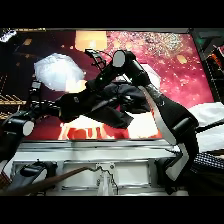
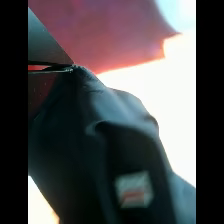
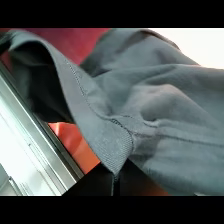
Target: Fold the clothes and pants, and hang the long-sleeved shirts on hangers.
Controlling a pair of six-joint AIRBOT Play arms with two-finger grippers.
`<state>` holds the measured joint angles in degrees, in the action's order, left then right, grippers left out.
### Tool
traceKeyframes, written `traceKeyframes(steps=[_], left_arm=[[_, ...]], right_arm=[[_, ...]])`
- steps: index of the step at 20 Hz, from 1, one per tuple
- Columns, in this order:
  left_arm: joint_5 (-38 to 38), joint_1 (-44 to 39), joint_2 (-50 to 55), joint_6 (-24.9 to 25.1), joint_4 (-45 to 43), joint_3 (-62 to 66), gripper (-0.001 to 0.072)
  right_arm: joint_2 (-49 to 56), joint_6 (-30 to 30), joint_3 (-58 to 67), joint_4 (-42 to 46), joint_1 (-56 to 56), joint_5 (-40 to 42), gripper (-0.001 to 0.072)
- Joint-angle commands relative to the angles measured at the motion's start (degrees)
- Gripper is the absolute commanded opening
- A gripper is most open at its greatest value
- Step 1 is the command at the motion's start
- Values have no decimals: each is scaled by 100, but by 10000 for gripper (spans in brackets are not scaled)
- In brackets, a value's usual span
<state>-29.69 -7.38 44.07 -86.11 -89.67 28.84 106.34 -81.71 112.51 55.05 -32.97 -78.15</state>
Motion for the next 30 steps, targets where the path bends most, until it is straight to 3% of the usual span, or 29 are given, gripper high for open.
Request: traceKeyframes(steps=[1,5,7,8,11,13,17,21,27,30], left_arm=[[205,573,673,-374,767,-7,13],[-487,881,450,-363,1537,127,37],[-931,1115,22,-350,1517,297,247],[-1150,1287,-240,-350,1449,380,256],[-1224,1941,-966,-428,815,424,253],[-1185,2511,-1095,-846,308,424,251],[-1537,3526,-1060,-1469,275,424,235],[-1561,3823,-1095,-1355,262,424,235],[-1670,3801,-1095,-1340,262,426,235],[-1749,3818,-1172,-938,-260,452,235]], right_arm=[[-2,-315,-2,339,-275,597,22],[13,-634,-2,1266,-494,1294,22],[15,-688,-2,1287,-485,1659,22],[13,-743,-2,1311,-476,1845,22],[15,-739,-2,1318,-476,2168,22],[17,-737,-2,1316,-481,2306,22],[221,-737,0,1228,-577,2570,22],[566,-555,35,1244,-782,2649,22],[1045,-114,350,1252,-1029,3412,23],[1097,-111,341,1294,-1021,3357,23]])
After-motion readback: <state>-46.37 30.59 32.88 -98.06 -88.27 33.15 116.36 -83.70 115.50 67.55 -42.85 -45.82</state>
